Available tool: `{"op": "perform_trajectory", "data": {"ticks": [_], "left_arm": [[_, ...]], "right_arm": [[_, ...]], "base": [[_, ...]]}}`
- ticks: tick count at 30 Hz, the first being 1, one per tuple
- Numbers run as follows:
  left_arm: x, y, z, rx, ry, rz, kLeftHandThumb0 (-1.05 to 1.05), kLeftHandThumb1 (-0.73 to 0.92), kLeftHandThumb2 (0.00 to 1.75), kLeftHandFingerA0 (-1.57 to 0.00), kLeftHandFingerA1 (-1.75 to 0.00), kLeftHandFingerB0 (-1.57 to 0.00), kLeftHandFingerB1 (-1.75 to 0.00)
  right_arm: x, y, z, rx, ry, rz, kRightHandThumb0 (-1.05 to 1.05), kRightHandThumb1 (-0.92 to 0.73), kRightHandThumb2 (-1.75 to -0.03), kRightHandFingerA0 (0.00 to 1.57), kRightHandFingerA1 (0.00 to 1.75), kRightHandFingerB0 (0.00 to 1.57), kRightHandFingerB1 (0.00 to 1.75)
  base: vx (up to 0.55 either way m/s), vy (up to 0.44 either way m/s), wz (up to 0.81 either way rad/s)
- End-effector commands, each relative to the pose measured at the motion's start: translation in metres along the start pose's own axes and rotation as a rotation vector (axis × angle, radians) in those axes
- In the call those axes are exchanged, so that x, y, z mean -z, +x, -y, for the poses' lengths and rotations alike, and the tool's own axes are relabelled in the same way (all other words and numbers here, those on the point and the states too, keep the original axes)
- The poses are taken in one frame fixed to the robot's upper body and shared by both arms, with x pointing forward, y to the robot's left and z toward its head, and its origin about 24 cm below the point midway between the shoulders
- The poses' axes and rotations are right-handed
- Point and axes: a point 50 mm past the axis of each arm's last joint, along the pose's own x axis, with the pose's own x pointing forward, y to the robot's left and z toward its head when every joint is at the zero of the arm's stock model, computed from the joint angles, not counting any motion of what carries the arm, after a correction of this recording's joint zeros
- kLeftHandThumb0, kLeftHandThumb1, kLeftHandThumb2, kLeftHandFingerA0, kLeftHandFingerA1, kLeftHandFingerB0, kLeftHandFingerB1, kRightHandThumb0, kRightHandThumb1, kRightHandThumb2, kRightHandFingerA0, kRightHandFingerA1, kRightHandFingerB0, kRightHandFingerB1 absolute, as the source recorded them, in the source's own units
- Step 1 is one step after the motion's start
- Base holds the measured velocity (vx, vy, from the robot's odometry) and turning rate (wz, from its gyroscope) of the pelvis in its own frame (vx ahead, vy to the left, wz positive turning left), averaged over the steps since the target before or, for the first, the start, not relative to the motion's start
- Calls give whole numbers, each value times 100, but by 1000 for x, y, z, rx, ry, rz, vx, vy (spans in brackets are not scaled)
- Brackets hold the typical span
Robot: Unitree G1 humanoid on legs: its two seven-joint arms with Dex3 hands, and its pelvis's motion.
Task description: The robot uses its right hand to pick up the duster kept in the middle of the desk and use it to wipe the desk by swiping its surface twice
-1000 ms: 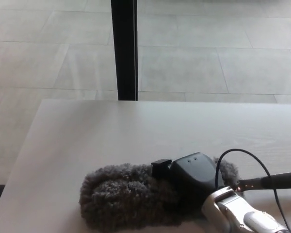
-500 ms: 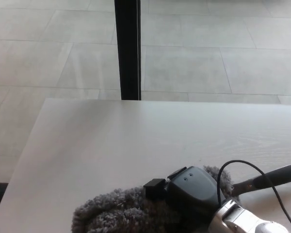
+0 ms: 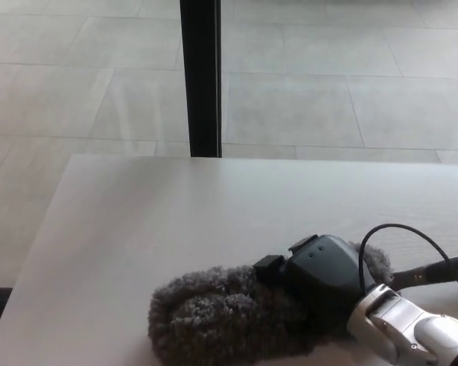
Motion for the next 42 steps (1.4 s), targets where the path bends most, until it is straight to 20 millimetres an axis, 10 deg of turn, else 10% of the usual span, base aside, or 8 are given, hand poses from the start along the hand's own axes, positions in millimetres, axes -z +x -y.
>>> {"op": "perform_trajectory", "data": {"ticks": [1, 11, 12, 19, 25, 32, 35, 42], "left_arm": [[-4, -4, -4, -5, 11, 35, -84, 92, 79, -31, -56, -29, -40], [0, -5, -5, -12, 13, 27, -85, 92, 78, -33, -54, -31, -40], [0, -5, -5, -10, 15, 28, -85, 92, 77, -32, -54, -30, -40], [2, -6, -5, -3, -8, 36, -83, 92, 79, -32, -55, -30, -41], [2, -8, -7, 2, -12, 42, -83, 92, 75, -29, -56, -28, -42], [1, -9, -8, -3, -12, 43, -83, 92, 79, -32, -55, -29, -41], [2, -10, -8, 1, -14, 38, -84, 92, 78, -30, -54, -27, -40], [0, -9, -8, 1, -7, 38, -84, 92, 80, -32, -54, -28, -40]], "right_arm": [[51, 0, 5, -97, -109, -377, -21, -66, -82, 91, 175, 71, 144], [107, -34, 8, -177, -75, -734, -29, -73, -62, 83, 172, 74, 118], [111, -40, 6, -195, -80, -757, -36, -51, -92, 109, 132, 74, 102], [134, -83, -7, -267, -95, -893, -33, -70, -60, 83, 163, 74, 118], [159, -131, -12, -325, -22, -1093, -33, -60, -59, 84, 132, 74, 62], [172, -166, -12, -269, 96, -1276, -34, -62, -61, 83, 141, 73, 63], [172, -180, -17, -268, 110, -1328, -35, -66, -64, 82, 157, 73, 107], [160, -157, -25, -311, 166, -1242, -35, -68, -61, 81, 133, 66, 60]], "base": [[0, 0, 0], [0, 0, 0], [0, 0, 0], [0, 0, 0], [0, 0, 0], [0, 0, 0], [0, 0, 0], [0, 0, 0]]}}
